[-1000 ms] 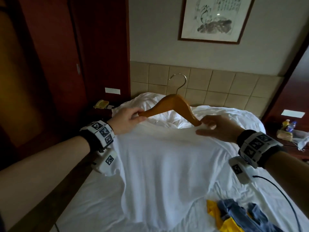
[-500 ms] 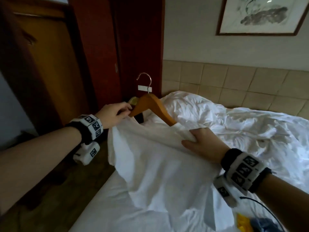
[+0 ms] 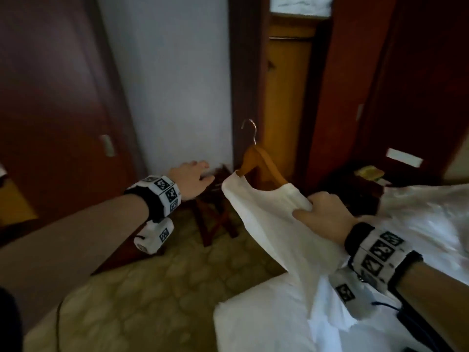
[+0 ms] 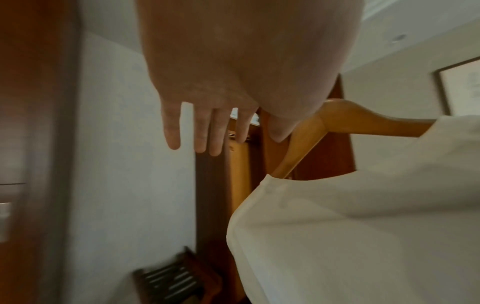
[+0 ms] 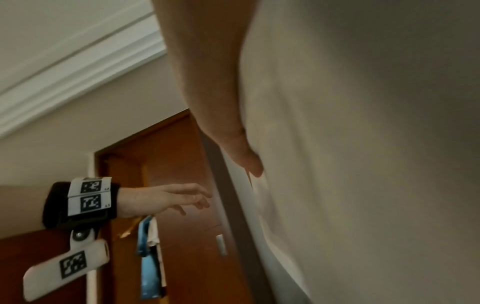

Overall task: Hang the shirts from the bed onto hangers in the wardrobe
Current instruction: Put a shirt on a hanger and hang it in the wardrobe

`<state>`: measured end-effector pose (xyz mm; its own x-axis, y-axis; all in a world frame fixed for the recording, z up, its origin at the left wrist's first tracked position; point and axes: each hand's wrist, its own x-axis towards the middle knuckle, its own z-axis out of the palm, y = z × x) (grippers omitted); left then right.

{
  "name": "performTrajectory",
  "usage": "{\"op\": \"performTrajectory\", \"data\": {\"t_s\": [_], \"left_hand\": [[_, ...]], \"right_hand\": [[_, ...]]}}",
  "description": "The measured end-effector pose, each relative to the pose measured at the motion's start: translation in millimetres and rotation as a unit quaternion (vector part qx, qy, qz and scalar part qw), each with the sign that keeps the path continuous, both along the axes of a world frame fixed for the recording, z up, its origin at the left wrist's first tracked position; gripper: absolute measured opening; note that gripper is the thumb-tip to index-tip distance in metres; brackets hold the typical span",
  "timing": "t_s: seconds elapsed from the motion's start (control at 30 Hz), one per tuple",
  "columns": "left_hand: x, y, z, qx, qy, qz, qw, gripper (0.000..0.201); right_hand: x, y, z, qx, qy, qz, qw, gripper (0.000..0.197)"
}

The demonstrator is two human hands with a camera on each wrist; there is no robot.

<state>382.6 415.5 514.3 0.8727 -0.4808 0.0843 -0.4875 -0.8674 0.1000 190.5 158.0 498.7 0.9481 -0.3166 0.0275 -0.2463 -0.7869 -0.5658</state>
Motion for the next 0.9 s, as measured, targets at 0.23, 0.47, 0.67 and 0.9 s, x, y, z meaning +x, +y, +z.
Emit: {"op": "performTrajectory", "data": {"t_s": [0.23, 0.47, 0.67, 0.9], "left_hand": [[25, 206, 6, -0.015, -0.012, 0.161, 0.987, 0.055], [51, 402, 1, -0.027, -0.022, 0.292, 0.956, 0.056], [56, 551, 0, -0.016, 0.008, 0.388, 0.922, 0.054], [62, 681, -28, -0.035, 0.024, 0.492, 0.870, 0.057]], "right_hand": [[129, 168, 21, 0.035, -0.032, 0.109, 0.993, 0.023], [237, 362, 23, 0.069, -0.032, 0.212, 0.974, 0.017], [305, 512, 22, 0.116, -0.015, 0.264, 0.957, 0.022], [383, 662, 22, 0.161, 0.024, 0.316, 0.935, 0.041]]}}
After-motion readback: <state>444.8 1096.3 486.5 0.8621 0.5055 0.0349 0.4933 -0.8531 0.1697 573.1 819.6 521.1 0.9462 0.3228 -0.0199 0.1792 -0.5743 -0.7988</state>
